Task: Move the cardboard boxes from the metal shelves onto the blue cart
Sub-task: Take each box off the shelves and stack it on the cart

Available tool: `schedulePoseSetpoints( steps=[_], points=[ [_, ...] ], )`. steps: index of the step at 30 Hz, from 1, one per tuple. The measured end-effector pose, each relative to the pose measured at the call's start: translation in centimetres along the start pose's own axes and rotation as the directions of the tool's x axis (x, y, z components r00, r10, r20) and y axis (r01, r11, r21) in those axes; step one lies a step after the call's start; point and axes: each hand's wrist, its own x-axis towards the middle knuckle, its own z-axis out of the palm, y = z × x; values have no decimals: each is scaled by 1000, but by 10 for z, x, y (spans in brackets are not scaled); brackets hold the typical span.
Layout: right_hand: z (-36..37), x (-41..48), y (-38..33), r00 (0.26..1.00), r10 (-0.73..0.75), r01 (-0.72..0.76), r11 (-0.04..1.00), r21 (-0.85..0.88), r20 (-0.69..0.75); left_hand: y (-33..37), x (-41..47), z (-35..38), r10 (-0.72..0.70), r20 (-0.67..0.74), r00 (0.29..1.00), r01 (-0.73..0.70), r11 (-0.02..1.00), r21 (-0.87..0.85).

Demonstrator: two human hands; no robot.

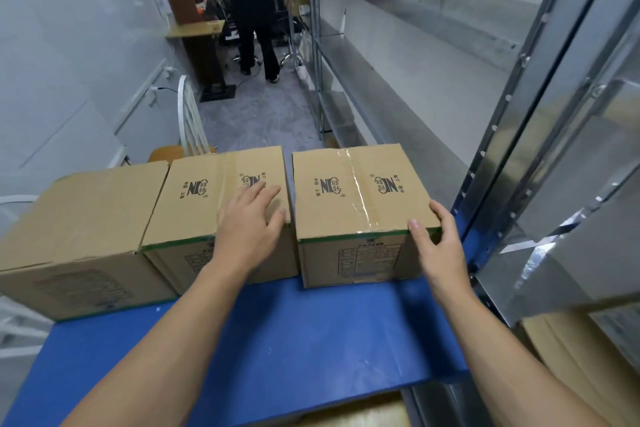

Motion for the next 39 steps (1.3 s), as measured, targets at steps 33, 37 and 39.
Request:
schedulePoseSetpoints(
  steps=[33, 37, 39],
  points=[
    [22, 39, -11, 996, 51, -51, 999, 4, 79, 2, 3, 13, -74, 80, 994, 55, 975, 214],
    [21, 39, -13, 996, 47, -45, 999, -21, 74, 3, 4, 11, -82, 102, 991, 58, 975, 212],
    [22, 36, -14, 998, 34, -32, 998, -55, 52, 4, 4, 9, -81, 116, 990, 55, 976, 210]
  ],
)
